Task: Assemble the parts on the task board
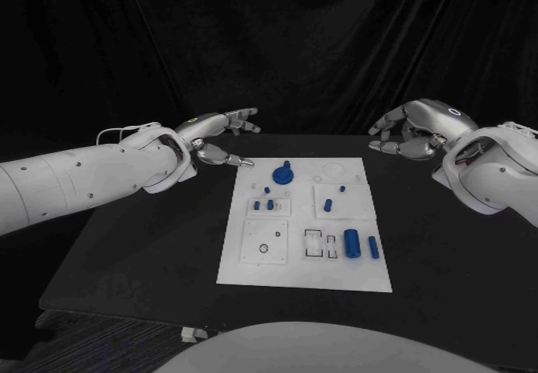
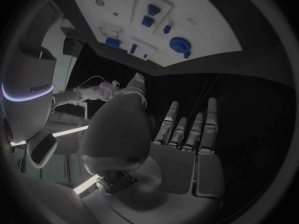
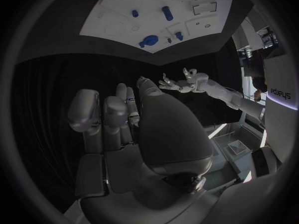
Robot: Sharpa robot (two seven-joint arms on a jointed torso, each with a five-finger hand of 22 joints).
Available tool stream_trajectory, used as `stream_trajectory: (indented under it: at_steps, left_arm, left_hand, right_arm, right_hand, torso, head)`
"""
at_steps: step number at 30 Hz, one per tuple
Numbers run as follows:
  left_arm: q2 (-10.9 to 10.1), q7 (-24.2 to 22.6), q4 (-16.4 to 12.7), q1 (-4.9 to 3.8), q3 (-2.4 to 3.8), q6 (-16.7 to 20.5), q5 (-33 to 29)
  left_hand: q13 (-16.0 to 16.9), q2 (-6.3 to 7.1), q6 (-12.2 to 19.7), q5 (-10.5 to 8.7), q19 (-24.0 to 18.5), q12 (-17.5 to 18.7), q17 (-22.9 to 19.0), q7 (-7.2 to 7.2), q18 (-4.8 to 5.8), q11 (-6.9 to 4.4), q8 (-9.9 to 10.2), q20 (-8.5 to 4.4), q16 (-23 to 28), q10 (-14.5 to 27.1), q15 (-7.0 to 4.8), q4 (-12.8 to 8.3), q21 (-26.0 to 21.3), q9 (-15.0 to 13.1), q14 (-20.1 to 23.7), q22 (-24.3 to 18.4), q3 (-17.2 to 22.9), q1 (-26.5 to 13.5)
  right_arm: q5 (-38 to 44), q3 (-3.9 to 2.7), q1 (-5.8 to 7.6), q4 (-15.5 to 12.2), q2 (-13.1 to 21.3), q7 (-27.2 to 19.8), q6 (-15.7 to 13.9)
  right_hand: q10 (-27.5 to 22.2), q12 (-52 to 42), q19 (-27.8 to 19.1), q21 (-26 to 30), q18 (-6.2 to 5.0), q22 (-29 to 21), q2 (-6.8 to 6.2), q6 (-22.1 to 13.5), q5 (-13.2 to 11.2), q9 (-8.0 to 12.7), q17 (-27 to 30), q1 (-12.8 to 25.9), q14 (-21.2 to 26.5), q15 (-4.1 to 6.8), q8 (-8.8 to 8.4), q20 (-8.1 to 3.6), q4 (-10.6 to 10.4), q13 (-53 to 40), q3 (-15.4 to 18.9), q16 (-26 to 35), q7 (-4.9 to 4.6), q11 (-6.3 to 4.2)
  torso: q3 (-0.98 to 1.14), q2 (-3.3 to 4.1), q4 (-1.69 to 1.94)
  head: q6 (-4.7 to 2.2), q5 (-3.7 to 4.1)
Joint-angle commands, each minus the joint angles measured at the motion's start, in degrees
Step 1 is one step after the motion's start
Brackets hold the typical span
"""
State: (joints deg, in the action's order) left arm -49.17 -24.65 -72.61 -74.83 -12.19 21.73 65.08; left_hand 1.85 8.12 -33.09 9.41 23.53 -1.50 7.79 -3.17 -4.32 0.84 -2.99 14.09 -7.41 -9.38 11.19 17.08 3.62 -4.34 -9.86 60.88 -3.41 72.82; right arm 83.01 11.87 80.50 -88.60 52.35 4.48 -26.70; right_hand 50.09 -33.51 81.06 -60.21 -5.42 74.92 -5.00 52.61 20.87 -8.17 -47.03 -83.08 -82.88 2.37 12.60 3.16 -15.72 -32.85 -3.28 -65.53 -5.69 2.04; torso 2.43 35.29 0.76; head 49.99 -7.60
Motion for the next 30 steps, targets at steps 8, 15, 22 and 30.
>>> stream_trajectory:
  at_steps: [8, 15, 22, 30]
  left_arm:
    - [-2.2, -15.2, -6.1, 1.03, 0.0, -14.6, -39.7]
    - [-2.7, -18.5, -7.9, 2.92, 0.0, -21.7, -53.7]
    - [-2.9, -19.5, -8.3, 3.83, -0.01, -27.5, -57.1]
    - [-2.8, -20.2, -8.8, 4.23, -0.01, -30.3, -58.4]
  left_hand:
    - [-1.8, -3.65, 19.8, -3.52, -23.0, 1.4, -7.8, 3.88, 0.02, -3.92, 1.5, 1.31, 7.4, 9.2, -5.3, 0.0, -2.9, 2.8, 9.9, -49.7, -3.1, -4.2]
    - [-1.9, -4.63, 23.5, -4.68, -23.5, 1.5, -7.8, 4.06, -1.43, -4.26, 1.7, -2.06, 7.4, 9.4, -6.83, 0.0, -3.2, 3.0, 9.9, -54.9, -2.6, -5.6]
    - [-1.9, -3.31, 24.1, -4.64, -23.6, 1.5, -7.8, 5.16, -3.23, -5.16, 1.8, -4.34, 7.4, 9.4, -8.06, 0.1, -3.4, 3.1, 9.9, -58.5, -3.1, -6.6]
    - [-1.9, -7.11, 27.0, -6.32, -23.6, 1.5, -7.8, 5.28, -4.89, -5.19, 2.1, -4.54, 7.4, 9.4, -7.92, -0.1, -3.5, 3.4, 9.9, -59.3, -2.4, -9.3]
  right_arm:
    - [14.8, 0.03, -0.24, 4.3, -5.1, 6.2, 13.8]
    - [16.7, 0.03, -2.03, 6.3, -7.0, 3.4, 15.0]
    - [16.8, 0.03, -3.98, 7.5, -7.6, 0.8, 13.7]
    - [15.9, 0.03, -5.79, 8.8, -8.4, -1.8, 12.1]
  right_hand:
    - [-5.7, 17.0, 0.1, 3.6, -0.85, 2.1, -4.77, -1.5, -11.9, 0.2, 0.4, -2.2, 0.0, 0.71, -4.7, -0.11, 2.4, 17.1, -10.3, 1.6, 1.87, 1.3]
    - [-6.7, 18.2, 0.5, 3.5, -0.74, 2.4, -6.54, -2.9, -14.1, 1.4, -1.5, -0.8, -0.6, 0.68, -6.74, -0.21, 1.7, 20.8, -11.9, 0.6, 1.91, 1.34]
    - [-4.4, 17.7, 1.1, 2.2, -0.46, 3.1, -6.77, -2.8, -15.3, 2.2, -4.6, -0.2, -1.3, 0.37, -7.46, 0.06, 1.4, 22.6, -12.0, -1.3, 0.28, 1.93]
    - [-0.4, 17.2, 1.6, 0.7, -0.16, 4.1, -6.15, -2.0, -15.5, 3.1, -9.1, 1.0, -2.1, -0.15, -7.89, 0.52, 1.1, 24.9, -11.4, -4.2, -1.01, 2.58]
  torso:
    - [-0.27, 0.0, 0.19]
    - [-0.99, -0.1, 0.71]
    - [-1.39, -0.4, 0.74]
    - [-1.48, -0.43, 0.71]
  head:
    - [0.01, 0.64]
    - [0.01, 2.03]
    - [0.01, 2.62]
    - [0.01, 2.98]
